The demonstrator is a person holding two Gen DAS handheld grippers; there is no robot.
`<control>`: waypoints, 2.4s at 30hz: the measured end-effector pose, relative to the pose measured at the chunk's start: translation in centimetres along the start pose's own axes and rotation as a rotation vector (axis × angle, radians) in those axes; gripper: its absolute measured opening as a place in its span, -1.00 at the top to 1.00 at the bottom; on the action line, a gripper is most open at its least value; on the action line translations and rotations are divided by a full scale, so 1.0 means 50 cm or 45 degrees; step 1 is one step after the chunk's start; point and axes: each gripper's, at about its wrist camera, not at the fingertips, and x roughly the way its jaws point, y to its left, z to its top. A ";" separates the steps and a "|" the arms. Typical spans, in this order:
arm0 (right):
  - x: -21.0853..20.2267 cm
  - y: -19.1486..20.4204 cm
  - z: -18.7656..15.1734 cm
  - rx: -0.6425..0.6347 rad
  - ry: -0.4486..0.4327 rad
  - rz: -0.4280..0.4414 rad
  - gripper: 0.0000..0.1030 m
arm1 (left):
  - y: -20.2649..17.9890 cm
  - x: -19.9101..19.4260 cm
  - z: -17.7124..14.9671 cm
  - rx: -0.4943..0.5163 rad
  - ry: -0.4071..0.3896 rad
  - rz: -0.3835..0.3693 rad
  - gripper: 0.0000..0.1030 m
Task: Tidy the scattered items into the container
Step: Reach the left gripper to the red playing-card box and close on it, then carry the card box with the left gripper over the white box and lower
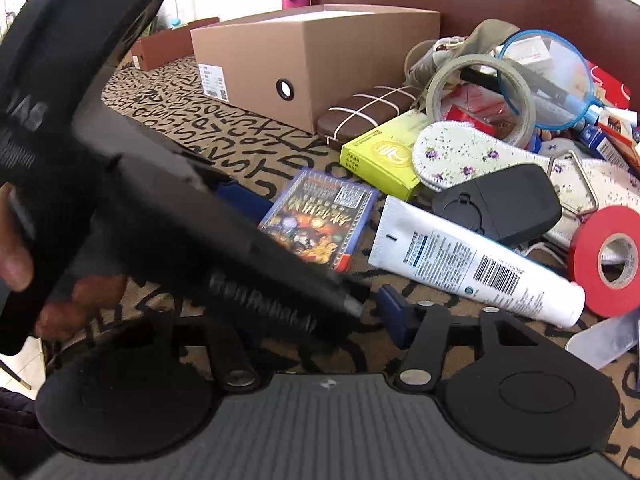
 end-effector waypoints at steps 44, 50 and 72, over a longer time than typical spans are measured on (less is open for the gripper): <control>0.116 -0.011 0.507 -0.154 -0.283 -0.044 0.14 | 0.321 -0.143 0.368 -0.241 -0.377 0.081 -0.26; 0.223 -0.060 0.557 -0.100 -0.161 -0.079 0.14 | 0.401 -0.031 0.437 -0.278 -0.278 0.003 -0.25; 0.408 -0.113 0.615 -0.299 -0.023 -0.269 -0.51 | 0.524 0.203 0.519 -0.586 0.002 -0.066 -1.00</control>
